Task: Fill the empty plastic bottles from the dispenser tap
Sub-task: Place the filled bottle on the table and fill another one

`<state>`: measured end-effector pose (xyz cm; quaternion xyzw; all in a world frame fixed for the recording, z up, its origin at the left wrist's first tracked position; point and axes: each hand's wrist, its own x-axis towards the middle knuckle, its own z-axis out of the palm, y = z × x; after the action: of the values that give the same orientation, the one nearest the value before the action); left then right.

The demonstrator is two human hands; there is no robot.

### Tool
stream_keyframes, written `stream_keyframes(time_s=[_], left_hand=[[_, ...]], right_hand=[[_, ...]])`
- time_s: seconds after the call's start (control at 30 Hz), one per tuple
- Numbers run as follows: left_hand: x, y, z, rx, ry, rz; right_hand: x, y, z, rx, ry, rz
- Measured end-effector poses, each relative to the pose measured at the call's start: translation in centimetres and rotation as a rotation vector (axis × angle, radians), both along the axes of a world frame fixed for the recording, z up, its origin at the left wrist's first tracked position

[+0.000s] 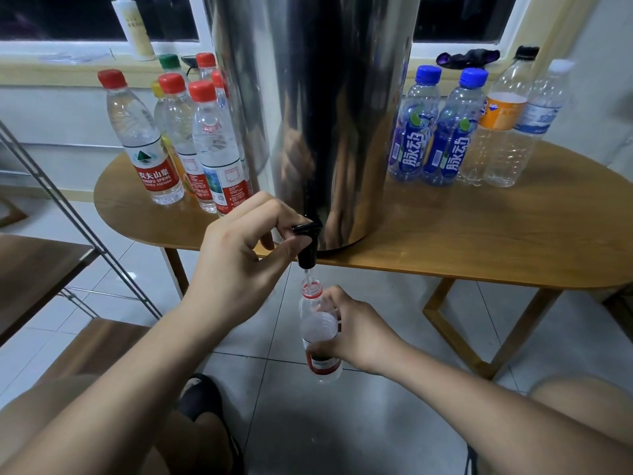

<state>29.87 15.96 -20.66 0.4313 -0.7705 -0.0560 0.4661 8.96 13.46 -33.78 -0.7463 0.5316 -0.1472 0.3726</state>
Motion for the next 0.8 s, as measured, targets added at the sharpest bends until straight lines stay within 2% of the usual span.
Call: stream_keyframes(time_s=[0.8], left_hand=[[-0.05,0.06,0.05,-0.003,0.006,-0.007]], right_hand=[[0.01,-0.14,-0.37,-0.001,-0.018,0.003]])
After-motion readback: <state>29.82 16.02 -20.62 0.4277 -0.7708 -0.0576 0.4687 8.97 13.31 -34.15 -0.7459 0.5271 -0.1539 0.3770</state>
